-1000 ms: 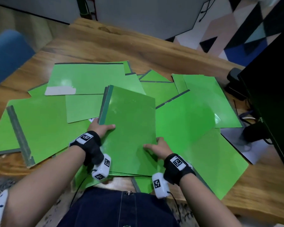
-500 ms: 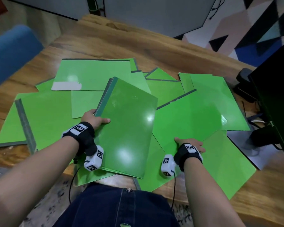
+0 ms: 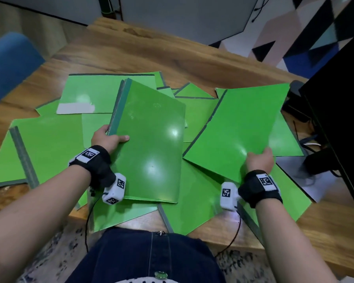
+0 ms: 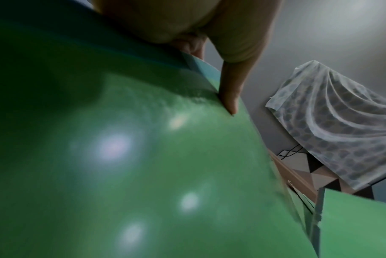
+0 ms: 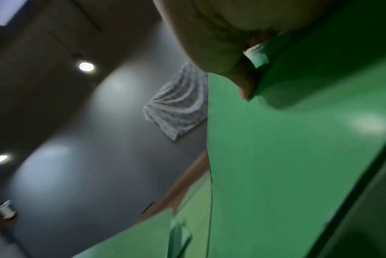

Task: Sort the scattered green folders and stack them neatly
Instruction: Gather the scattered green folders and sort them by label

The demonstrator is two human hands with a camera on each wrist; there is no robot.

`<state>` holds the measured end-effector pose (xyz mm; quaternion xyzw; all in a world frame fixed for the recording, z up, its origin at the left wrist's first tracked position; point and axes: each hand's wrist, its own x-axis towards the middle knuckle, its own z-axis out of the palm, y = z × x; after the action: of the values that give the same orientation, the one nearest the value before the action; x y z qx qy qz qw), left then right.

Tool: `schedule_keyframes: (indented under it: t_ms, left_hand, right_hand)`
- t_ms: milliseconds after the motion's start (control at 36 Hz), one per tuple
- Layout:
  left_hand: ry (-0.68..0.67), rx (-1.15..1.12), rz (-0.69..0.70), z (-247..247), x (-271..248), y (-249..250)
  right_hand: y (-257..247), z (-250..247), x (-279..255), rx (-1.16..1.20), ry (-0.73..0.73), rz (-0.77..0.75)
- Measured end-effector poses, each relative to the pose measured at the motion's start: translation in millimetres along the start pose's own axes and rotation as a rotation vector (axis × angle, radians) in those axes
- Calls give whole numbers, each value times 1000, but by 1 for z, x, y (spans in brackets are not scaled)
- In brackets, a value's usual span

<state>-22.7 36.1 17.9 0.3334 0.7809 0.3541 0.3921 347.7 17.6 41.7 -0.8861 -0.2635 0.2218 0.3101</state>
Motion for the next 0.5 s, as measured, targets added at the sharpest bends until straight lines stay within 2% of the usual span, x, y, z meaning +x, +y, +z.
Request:
schedule_keyframes:
  t_ms: [139,222,361,500]
  left_hand:
    - [45,-16,-64,-5,1,-14]
    - [70,-29,-99,-12,2,-25]
    - [124,-84,-142,-29,5,-40]
    - [150,-116,-175,-46,12,-52]
  right_hand:
    - [-37,-27,-2,81,100,-259]
    - [-53,-29,-1,156,72,-317]
    - [-74,-10,-7,411,-160,-149]
    - [-82,38,-29,396,-451,70]
